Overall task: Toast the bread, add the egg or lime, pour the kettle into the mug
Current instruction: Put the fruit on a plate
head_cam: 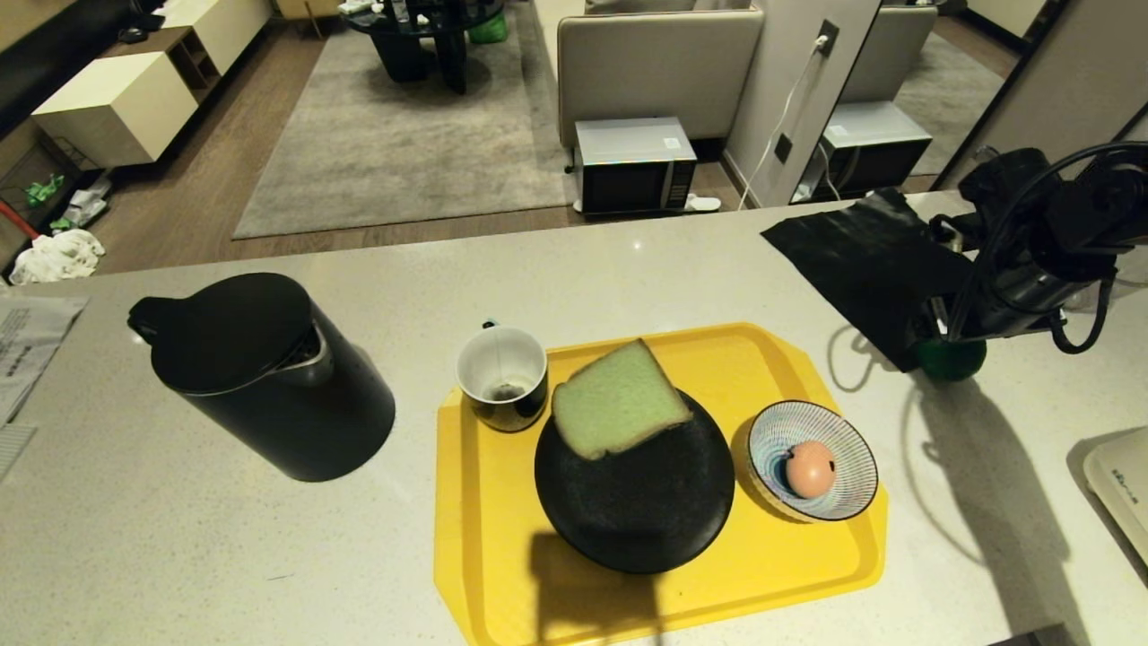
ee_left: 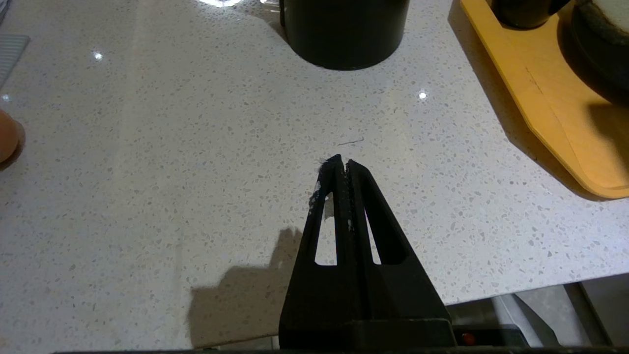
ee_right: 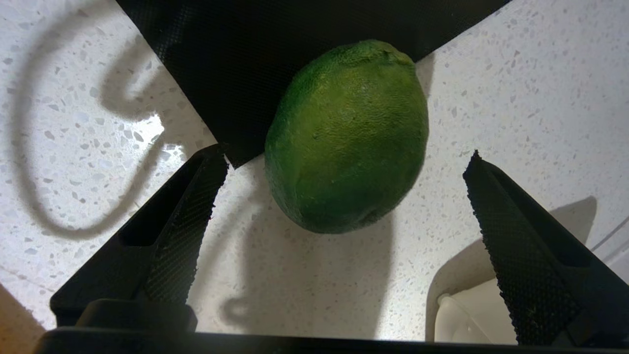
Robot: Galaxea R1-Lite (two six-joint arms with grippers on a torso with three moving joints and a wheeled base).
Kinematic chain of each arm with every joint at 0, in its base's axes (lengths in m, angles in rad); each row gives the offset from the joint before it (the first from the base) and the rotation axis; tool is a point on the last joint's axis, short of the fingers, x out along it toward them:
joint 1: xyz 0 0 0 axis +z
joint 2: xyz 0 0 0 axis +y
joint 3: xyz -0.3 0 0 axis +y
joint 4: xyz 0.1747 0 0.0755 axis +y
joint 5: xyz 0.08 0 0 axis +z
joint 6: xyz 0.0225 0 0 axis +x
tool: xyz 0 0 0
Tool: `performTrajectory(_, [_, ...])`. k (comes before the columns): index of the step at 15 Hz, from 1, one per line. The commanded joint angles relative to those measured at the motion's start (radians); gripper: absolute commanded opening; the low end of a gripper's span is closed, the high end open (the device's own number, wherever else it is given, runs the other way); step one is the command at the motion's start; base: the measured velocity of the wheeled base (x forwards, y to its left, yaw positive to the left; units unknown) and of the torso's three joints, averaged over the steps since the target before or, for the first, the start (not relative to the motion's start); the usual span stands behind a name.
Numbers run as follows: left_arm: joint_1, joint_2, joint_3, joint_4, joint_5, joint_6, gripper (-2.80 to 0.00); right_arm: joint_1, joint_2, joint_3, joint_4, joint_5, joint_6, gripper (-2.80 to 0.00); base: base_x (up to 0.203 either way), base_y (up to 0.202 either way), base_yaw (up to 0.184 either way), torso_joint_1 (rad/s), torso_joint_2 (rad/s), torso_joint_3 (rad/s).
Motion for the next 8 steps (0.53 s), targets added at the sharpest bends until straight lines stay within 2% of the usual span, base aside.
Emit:
performTrajectory(1, [0.000,-0.001,0.000,0.000,0.000,0.000,-2.80,0.000,0.018,-0.004,0.004,-0.002,-0.001,0.00,0.000,0.000,0.000,0.000,0.00,0.000])
performTrajectory(8, [0.000,-0.001,0.000,0.000,0.000,0.000,-2.80,-0.008,0.054,-0.026,0.004,-0.005,-0.001,0.00,0.000,0.000,0.000,0.000,0.00,0.000])
